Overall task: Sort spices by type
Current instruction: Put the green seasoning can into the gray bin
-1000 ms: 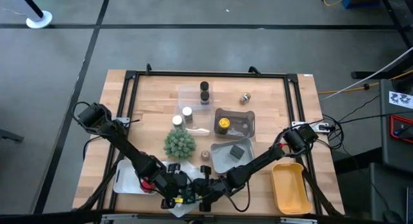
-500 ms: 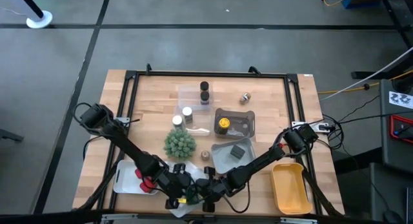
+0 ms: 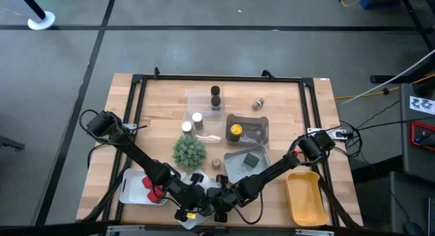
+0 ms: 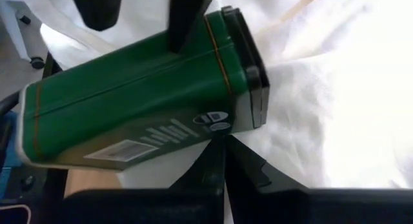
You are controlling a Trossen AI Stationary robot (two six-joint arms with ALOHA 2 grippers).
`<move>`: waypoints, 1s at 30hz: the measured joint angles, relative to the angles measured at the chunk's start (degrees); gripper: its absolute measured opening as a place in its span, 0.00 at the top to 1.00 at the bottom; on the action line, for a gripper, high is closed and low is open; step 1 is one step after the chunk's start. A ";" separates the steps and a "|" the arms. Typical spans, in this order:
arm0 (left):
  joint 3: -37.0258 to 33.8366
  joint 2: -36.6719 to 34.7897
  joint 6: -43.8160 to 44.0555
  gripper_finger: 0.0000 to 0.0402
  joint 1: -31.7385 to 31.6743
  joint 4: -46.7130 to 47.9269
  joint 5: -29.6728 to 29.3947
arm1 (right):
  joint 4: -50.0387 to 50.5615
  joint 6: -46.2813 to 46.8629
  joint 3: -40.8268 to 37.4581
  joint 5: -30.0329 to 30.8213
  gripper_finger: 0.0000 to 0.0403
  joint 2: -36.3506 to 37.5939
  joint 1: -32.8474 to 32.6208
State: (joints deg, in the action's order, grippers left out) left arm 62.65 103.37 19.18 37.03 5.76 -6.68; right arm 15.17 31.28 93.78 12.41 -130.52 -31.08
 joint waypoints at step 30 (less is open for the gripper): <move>-0.07 -1.57 -7.37 0.63 -0.97 1.42 0.09 | -0.08 -0.01 0.00 -1.55 0.99 0.00 -0.01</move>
State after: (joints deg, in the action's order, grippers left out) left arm 62.59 101.81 11.81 36.05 7.18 -6.59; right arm 15.08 31.27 93.78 10.87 -130.52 -31.09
